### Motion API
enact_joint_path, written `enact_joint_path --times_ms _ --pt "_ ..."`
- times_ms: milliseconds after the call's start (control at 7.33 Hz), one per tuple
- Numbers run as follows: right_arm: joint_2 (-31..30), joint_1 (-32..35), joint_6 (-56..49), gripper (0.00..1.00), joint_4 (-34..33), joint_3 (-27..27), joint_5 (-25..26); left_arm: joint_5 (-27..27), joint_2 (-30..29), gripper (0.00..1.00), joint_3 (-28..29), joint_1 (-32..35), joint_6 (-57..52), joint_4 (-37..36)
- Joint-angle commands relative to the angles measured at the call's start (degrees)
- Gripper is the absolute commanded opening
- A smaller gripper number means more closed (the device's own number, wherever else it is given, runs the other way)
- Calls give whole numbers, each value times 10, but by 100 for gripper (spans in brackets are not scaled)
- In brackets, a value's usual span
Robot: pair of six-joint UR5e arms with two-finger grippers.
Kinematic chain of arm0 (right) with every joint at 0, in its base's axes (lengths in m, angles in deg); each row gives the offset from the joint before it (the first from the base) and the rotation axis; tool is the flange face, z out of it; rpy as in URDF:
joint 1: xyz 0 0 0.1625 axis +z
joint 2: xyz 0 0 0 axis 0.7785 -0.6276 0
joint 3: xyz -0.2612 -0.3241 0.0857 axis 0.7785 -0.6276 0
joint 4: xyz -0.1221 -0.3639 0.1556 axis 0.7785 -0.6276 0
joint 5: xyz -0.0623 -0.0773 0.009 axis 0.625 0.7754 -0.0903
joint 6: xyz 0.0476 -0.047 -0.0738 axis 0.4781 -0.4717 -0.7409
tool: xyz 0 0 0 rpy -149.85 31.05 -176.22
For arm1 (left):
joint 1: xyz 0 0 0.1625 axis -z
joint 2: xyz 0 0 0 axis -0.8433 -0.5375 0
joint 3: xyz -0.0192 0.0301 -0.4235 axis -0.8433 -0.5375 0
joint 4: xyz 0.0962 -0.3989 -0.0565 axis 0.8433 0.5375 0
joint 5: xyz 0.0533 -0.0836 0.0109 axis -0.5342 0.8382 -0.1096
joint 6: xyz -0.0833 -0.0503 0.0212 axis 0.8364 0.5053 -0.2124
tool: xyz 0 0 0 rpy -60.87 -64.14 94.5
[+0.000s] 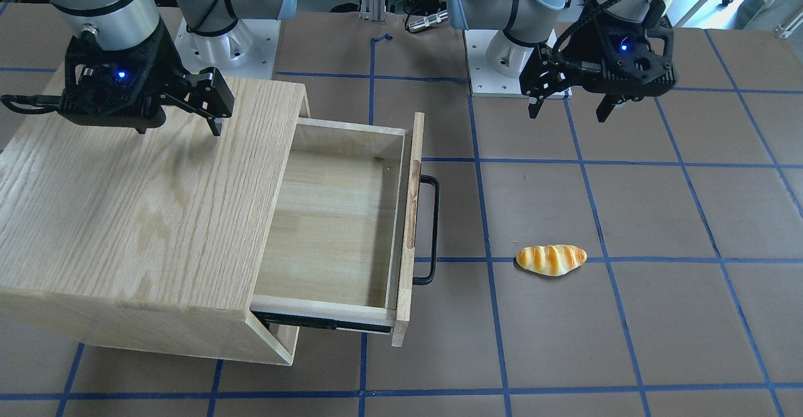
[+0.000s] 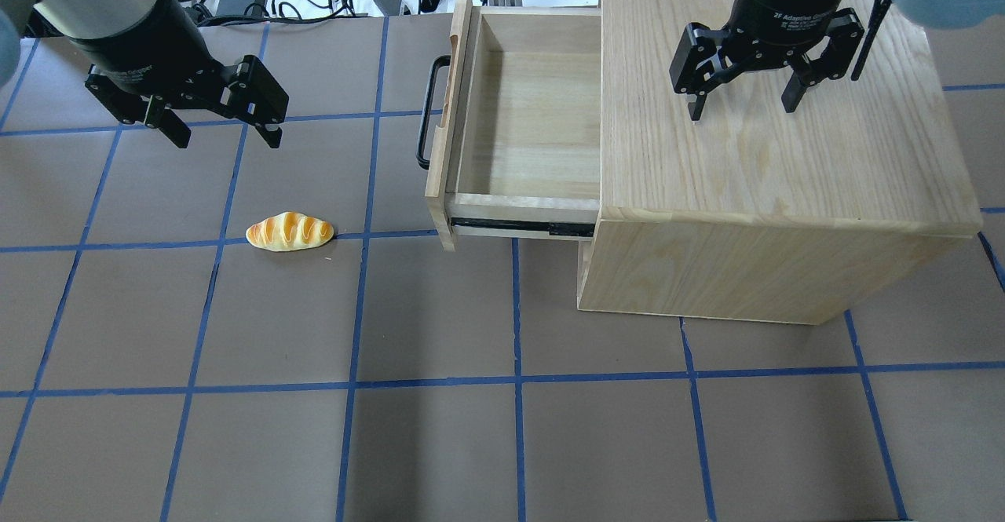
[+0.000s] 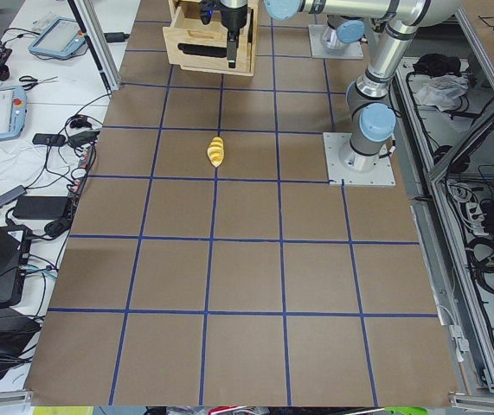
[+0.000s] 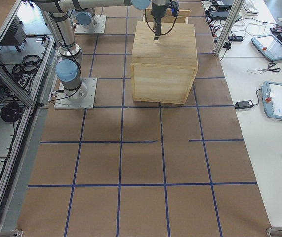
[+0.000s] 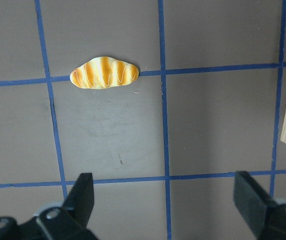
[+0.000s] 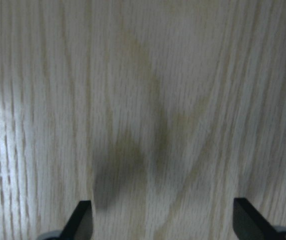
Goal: Open upper drawer
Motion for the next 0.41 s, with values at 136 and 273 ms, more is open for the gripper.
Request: enact_joint_path --times_ms 136,273 --pt "0 -1 0 100 0 0 0 1 -3 100 0 1 -1 -1" --pt "0 -1 -1 100 0 0 0 1 -6 100 0 1 0 -2"
